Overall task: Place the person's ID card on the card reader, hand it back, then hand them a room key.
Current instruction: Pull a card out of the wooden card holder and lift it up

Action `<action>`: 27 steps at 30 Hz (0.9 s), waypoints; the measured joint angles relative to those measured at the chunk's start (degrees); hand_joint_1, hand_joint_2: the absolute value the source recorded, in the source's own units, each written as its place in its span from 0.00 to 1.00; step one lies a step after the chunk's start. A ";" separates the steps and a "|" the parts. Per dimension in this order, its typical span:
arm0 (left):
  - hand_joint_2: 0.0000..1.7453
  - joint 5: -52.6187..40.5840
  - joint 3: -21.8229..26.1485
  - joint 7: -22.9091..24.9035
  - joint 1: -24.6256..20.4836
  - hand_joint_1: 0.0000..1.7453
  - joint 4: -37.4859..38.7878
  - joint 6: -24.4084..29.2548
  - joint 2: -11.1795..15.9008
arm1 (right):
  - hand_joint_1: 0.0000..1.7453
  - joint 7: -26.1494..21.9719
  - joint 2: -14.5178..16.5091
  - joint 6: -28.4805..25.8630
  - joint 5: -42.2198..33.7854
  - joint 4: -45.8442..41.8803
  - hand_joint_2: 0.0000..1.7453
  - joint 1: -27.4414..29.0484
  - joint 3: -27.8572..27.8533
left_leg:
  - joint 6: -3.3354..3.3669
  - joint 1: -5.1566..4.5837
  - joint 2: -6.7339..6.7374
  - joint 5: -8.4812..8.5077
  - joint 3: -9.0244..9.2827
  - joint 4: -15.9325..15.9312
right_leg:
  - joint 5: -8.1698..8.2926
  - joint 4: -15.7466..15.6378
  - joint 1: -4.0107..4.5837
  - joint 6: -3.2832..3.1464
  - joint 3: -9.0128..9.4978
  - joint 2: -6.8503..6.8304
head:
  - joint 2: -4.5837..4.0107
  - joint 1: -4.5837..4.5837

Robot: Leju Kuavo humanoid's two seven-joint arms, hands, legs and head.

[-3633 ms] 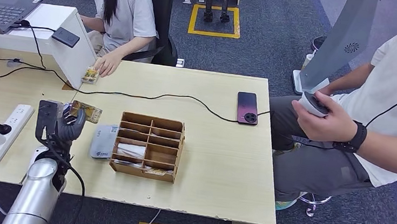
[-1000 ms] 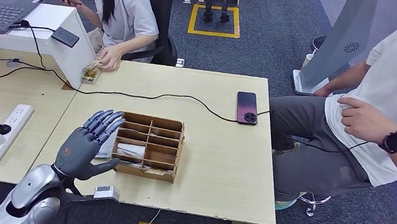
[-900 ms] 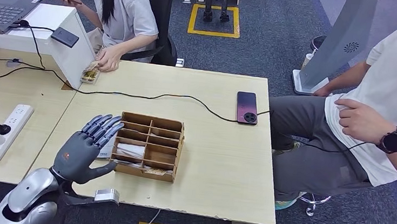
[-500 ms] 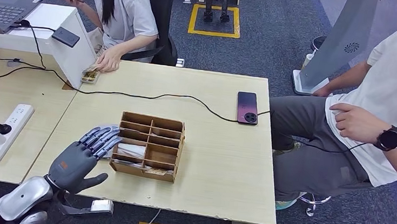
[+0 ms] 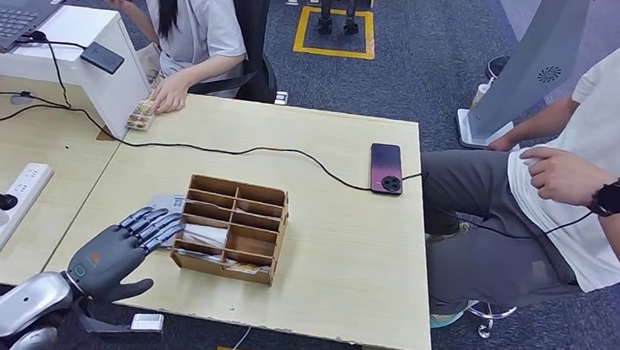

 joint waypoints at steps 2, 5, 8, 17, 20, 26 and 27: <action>1.00 -0.03 -0.58 0.43 -0.74 0.00 -0.02 -0.87 0.01 | 0.00 0.03 0.00 0.00 0.07 0.00 0.00 -0.01 0.00 | 0.00 0.00 -0.01 0.00 0.00 0.00 | 0.00 0.00 -0.01 0.00 0.00 -0.01 | 0.00 -0.01; 1.00 -0.91 -1.93 1.55 -2.54 0.00 -0.02 -2.15 -0.10 | 0.00 0.14 0.00 0.00 0.20 0.00 0.00 -0.03 0.00 | 0.00 -0.01 -0.01 0.00 0.00 0.00 | 0.01 0.00 -0.02 0.01 0.01 -0.01 | 0.00 0.00; 1.00 -0.23 -3.56 2.68 -4.52 0.00 0.00 -3.83 -0.21 | 0.00 0.17 0.01 -0.01 0.20 0.00 0.00 -0.06 -0.02 | 0.00 -0.01 -0.01 0.00 0.00 0.01 | 0.02 0.00 -0.02 0.01 0.02 -0.01 | 0.00 0.01; 1.00 0.51 -7.50 5.47 -6.21 0.00 0.45 -5.64 -1.13 | 0.00 0.62 0.18 0.04 0.24 0.02 0.00 -0.05 -0.32 | 0.00 -0.03 -0.01 0.00 0.00 0.00 | 0.01 0.00 0.00 0.01 -0.01 0.00 | 0.00 0.00; 1.00 -0.46 -8.95 6.38 -6.76 0.00 0.96 -5.63 -1.61 | 0.00 0.60 0.20 0.02 0.28 0.02 0.00 -0.05 -0.35 | 0.00 -0.03 -0.01 0.00 0.00 0.00 | 0.01 0.00 0.00 0.01 -0.01 0.00 | 0.00 0.00; 1.00 -0.74 -10.78 7.22 -7.48 0.00 2.21 -5.50 -1.94 | 0.00 0.37 0.20 -0.10 0.28 0.01 0.00 -0.05 -0.49 | 0.00 -0.03 0.00 0.00 0.00 0.00 | 0.01 0.00 -0.01 0.00 0.00 0.00 | 0.00 0.00; 1.00 -0.69 -10.92 7.27 -7.48 0.00 2.32 -5.46 -1.94 | 0.00 0.32 0.20 -0.12 0.29 0.01 0.00 -0.05 -0.52 | 0.00 -0.03 0.00 0.00 0.00 0.00 | 0.01 0.00 -0.01 0.00 0.00 0.00 | 0.00 0.00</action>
